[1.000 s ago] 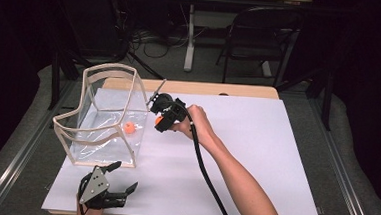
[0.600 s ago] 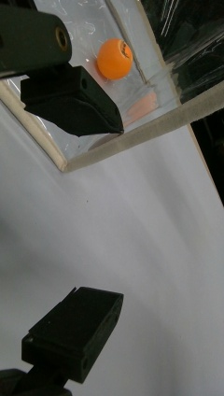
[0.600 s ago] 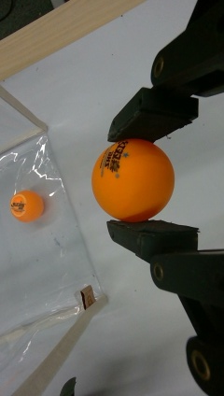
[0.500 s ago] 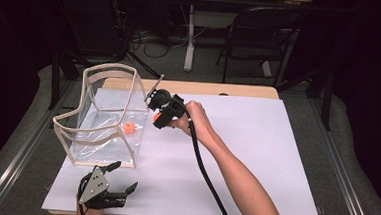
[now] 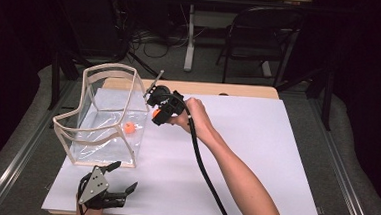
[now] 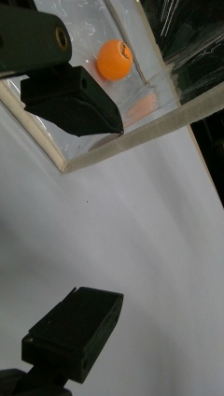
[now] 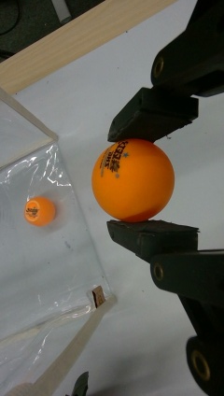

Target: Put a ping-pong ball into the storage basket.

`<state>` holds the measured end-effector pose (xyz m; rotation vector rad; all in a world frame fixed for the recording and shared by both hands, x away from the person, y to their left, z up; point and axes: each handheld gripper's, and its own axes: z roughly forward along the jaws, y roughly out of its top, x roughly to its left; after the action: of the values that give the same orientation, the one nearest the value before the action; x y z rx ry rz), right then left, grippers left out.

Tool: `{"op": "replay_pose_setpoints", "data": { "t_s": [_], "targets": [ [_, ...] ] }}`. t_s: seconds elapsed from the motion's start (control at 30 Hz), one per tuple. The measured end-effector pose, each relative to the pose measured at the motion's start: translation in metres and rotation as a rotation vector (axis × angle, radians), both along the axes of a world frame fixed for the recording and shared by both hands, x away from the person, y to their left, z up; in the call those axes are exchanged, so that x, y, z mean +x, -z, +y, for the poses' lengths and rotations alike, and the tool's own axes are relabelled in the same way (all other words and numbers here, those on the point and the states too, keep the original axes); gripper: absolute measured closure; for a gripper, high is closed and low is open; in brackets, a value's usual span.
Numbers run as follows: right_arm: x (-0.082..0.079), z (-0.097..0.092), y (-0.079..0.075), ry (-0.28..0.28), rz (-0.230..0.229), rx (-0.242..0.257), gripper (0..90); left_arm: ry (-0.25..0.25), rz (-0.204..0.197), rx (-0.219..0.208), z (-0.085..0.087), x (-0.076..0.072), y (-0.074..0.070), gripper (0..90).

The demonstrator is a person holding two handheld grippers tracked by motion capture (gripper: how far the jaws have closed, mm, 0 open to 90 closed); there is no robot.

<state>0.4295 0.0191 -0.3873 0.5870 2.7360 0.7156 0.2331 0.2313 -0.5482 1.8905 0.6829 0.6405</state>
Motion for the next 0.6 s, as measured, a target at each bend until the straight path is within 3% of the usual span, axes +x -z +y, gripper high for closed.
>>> {"op": "replay_pose_setpoints", "data": {
  "t_s": [0.6],
  "targets": [
    [-0.002,0.001,-0.011,0.009,-0.031,0.029,50.5,0.001,-0.002,-0.001,0.0,0.0,0.0,15.7]
  ]
}}
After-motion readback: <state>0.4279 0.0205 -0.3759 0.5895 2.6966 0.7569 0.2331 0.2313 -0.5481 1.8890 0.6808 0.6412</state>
